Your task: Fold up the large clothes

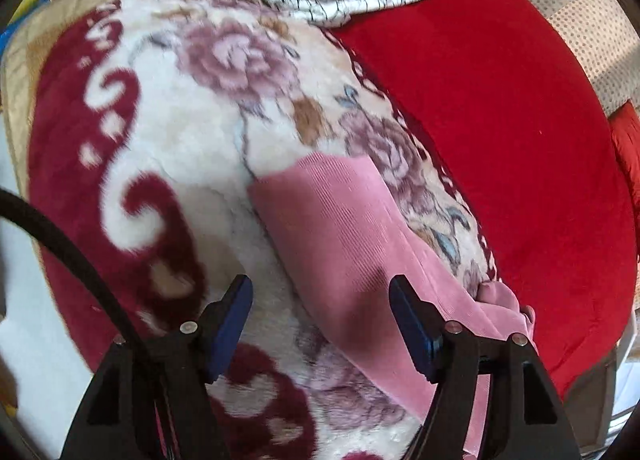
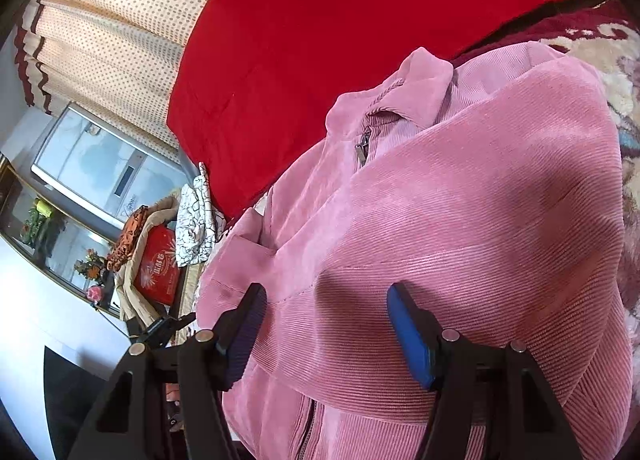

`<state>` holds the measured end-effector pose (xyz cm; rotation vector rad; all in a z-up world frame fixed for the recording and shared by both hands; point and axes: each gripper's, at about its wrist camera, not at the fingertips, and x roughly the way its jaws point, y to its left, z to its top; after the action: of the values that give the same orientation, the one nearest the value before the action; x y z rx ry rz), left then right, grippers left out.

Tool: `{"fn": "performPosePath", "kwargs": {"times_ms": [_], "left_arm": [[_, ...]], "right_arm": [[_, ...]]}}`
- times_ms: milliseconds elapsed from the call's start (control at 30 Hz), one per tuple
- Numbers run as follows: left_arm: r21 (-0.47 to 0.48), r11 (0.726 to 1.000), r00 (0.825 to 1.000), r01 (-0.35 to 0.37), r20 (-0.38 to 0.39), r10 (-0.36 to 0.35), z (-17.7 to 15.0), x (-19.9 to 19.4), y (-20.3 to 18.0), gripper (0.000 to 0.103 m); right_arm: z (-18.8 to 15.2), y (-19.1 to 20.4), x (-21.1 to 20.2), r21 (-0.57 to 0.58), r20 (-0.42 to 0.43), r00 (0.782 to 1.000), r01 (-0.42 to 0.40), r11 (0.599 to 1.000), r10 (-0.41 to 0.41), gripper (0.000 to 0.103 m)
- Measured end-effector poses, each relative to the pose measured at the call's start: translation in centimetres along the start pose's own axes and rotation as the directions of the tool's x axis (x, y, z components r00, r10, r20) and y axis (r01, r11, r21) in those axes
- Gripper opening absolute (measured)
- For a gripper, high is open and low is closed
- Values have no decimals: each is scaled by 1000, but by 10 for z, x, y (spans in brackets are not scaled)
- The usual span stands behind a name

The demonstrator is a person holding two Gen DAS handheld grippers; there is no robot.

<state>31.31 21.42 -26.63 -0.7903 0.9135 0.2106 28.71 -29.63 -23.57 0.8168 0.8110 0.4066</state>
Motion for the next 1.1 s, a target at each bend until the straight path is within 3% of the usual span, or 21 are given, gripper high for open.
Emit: {"fn": "performPosePath", "kwargs": {"times_ms": [200, 333, 400, 567, 833, 1100], "left_arm": [[26, 1000, 999, -7, 54, 5, 4, 16, -16, 67], [57, 998, 997, 14, 69, -18, 8, 23, -22, 24], [72, 997, 997, 40, 69, -45, 9, 25, -25, 13], [139, 989, 985, 45, 161, -67, 6, 7, -41, 10], [235, 969, 922, 80, 352, -162, 5, -53, -53, 9], [204, 974, 854, 96, 486, -186, 15, -95, -39, 9]], "right_arm": [[-1, 0, -1, -9, -4, 1000, -8, 1000, 8, 67], [-1, -1, -1, -8, -11, 1000, -15, 1000, 15, 67], [-1, -2, -1, -7, -15, 1000, -18, 1000, 18, 67], [0, -2, -1, -4, -19, 1000, -20, 1000, 20, 67], [-1, -1, 0, -18, -20, 1000, -22, 1000, 22, 67], [-2, -3, 0, -27, -18, 999, -28, 999, 28, 67]]}}
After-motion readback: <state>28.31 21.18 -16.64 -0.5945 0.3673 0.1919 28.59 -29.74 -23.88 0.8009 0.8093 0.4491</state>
